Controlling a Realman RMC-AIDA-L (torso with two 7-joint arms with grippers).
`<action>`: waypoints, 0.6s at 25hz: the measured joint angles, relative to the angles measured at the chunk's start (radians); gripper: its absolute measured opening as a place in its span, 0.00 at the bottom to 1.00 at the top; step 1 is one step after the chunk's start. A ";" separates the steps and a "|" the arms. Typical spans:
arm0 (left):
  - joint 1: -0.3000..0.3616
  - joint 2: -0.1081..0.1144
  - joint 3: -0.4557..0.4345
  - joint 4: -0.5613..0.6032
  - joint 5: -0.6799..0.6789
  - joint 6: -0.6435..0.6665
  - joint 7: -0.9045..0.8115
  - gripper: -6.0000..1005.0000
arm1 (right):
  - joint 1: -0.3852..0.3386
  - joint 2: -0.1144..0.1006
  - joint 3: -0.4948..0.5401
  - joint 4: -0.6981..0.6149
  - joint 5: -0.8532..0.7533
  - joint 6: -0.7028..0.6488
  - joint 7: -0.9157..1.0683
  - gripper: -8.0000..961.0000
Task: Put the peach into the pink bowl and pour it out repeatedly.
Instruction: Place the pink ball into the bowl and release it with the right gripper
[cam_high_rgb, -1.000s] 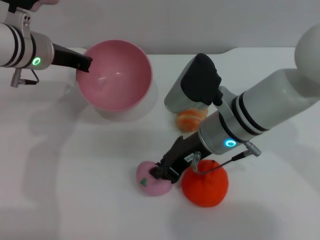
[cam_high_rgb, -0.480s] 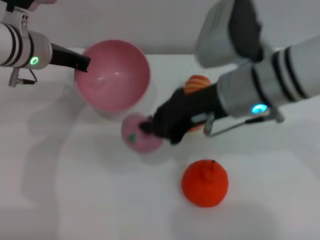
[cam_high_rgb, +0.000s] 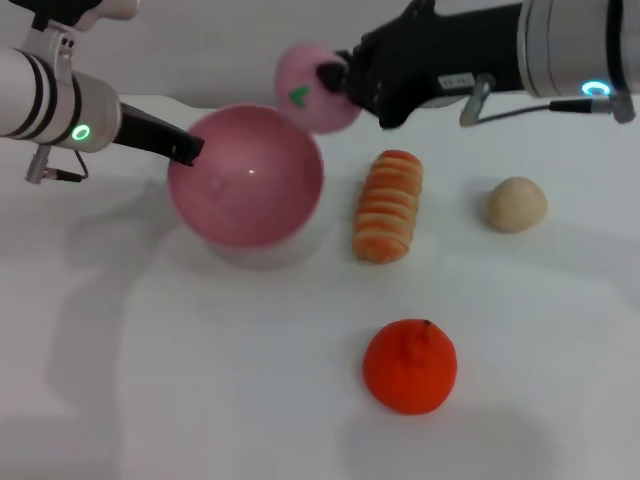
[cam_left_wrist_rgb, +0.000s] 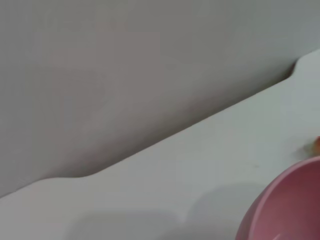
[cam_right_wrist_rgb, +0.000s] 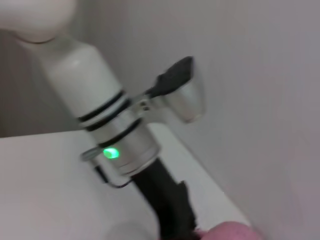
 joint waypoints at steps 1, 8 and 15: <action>0.002 -0.001 0.003 0.011 -0.002 0.015 0.000 0.05 | 0.002 0.000 -0.005 0.015 -0.001 0.024 -0.003 0.06; -0.003 -0.006 0.071 0.058 -0.066 0.078 -0.012 0.05 | 0.043 -0.003 -0.070 0.155 -0.002 0.175 -0.031 0.08; -0.009 -0.007 0.102 0.074 -0.102 0.082 -0.012 0.06 | 0.104 0.000 -0.088 0.278 0.004 0.202 -0.063 0.10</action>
